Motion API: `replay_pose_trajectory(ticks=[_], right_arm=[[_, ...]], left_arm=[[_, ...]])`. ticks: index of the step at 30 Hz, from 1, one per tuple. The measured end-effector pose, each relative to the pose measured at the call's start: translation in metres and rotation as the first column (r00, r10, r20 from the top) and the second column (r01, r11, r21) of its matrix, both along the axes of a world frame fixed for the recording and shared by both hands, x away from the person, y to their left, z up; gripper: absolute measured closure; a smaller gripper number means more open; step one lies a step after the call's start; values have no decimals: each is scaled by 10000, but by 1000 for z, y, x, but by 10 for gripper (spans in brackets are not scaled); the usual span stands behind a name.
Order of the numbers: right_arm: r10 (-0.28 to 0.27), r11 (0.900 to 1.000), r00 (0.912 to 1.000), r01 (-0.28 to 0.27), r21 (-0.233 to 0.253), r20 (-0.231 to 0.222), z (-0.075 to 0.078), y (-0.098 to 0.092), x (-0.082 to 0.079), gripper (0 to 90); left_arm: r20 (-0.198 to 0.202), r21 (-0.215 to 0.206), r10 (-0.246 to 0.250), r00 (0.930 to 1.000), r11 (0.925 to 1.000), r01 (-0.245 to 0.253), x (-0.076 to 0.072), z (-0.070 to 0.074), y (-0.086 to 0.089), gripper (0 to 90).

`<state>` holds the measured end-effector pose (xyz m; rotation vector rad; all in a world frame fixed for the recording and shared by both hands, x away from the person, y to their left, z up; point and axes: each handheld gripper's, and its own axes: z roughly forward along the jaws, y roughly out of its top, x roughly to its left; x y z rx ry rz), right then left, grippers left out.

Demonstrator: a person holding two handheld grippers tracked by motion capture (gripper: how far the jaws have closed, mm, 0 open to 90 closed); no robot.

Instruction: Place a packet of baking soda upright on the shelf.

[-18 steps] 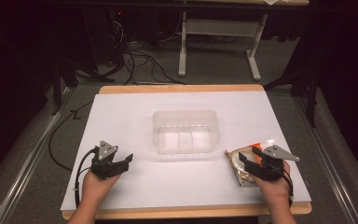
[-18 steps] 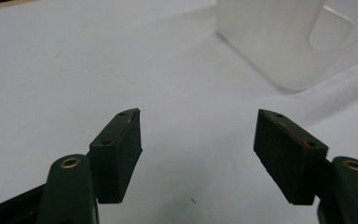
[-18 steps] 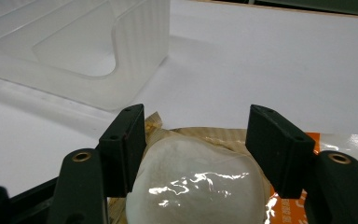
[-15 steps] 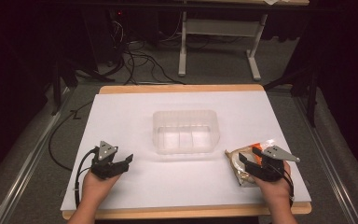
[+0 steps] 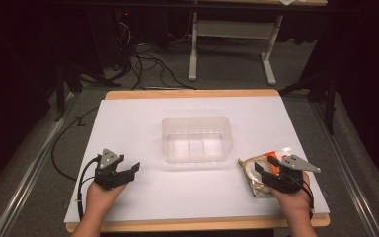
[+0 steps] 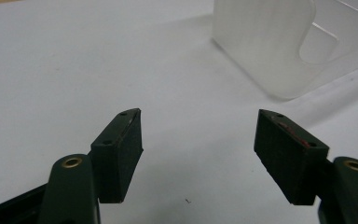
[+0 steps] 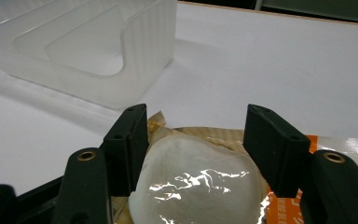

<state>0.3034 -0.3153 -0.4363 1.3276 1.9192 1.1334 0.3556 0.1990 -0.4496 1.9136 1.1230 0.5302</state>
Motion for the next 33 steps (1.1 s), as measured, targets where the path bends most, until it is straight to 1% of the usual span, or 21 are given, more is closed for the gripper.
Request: replay_pose_trajectory(ticks=[4, 9, 13, 18, 21, 22, 25, 26, 29, 33], right_arm=[[-46, 10000, 10000, 45, 80, 33, 0, -3, 0, 410], [-170, 9999, 9998, 169, 31, 133, 3, -8, -2, 403], [-490, 9987, 9987, 488, 139, 106, 4, -15, -3, 388], [-823, 9966, 9966, 823, 69, 82, 5, -27, -6, 372], [-1096, 9939, 9940, 1096, 118, -29, 5, -33, -9, 361], [-1163, 9931, 9932, 1163, 130, 13, 5, -36, -9, 360], [-1383, 9901, 9904, 1384, 223, -57, 4, -42, -11, 355], [-1446, 9892, 9894, 1448, 231, -87, 4, -44, -11, 355], [-1613, 9866, 9867, 1617, 200, -207, 2, -47, -13, 352], [-1892, 9818, 9817, 1895, 149, -235, 1, -52, -17, 335]], left_arm=[[183, 211, 41, 9998, 9998, -45, -1, 0, 0, 333], [178, 276, 30, 9998, 9996, -35, -1, 0, -1, 323], [167, 367, -40, 9999, 9993, 34, -1, -1, -1, 322], [110, 516, -148, 9998, 9986, 142, -1, -1, -2, 322], [94, 595, -159, 9998, 9981, 154, 0, -2, -3, 322], [81, 593, -167, 9998, 9981, 162, 0, -2, -3, 322], [110, 582, -143, 9998, 9982, 136, 1, -2, -4, 322], [63, 584, -161, 9999, 9982, 157, 2, -2, -3, 323], [88, 521, -128, 9999, 9986, 123, 4, -2, -4, 323], [93, 491, -158, 9998, 9987, 154, 7, -1, -6, 323]])
